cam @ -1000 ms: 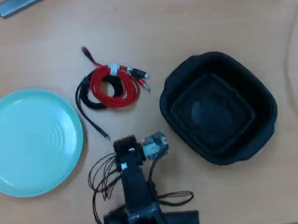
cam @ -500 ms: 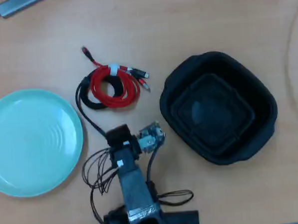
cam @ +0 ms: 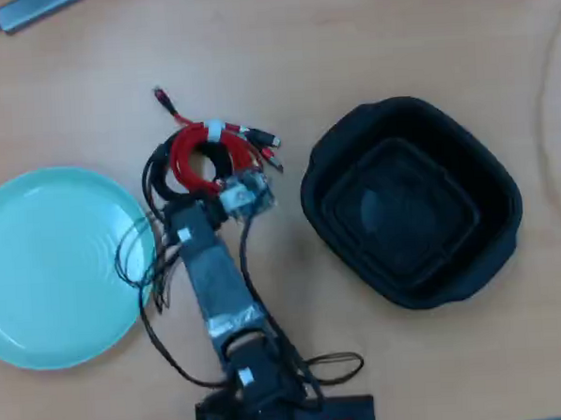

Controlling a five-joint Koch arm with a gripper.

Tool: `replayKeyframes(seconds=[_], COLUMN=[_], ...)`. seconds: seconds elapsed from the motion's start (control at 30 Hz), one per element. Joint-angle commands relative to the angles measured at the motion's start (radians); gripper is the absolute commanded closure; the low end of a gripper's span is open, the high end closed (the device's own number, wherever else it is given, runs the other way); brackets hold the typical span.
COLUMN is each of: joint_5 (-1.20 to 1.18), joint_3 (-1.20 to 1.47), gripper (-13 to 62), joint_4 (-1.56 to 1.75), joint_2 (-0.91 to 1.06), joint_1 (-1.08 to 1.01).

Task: Put a black charging cable in a black bowl and put a red charging cable in a green bowl

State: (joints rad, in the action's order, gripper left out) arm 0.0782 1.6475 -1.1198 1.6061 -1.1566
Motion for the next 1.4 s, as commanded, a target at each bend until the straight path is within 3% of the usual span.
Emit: replayKeyframes(seconds=[0.0,0.77,1.17,1.37], joint_5=[-0.031,0.041,-0.492,-0.581], joint_3=[-0.143,0.074,-0.064,-0.129], gripper=[51.5,51.8,51.7,51.7], joint_4=[-0.138,-0.081,-0.006,-0.015], joint_2=[-0.041,0.110,0.063,0.041], joint_1=[0.035,0.281,0.344,0.331])
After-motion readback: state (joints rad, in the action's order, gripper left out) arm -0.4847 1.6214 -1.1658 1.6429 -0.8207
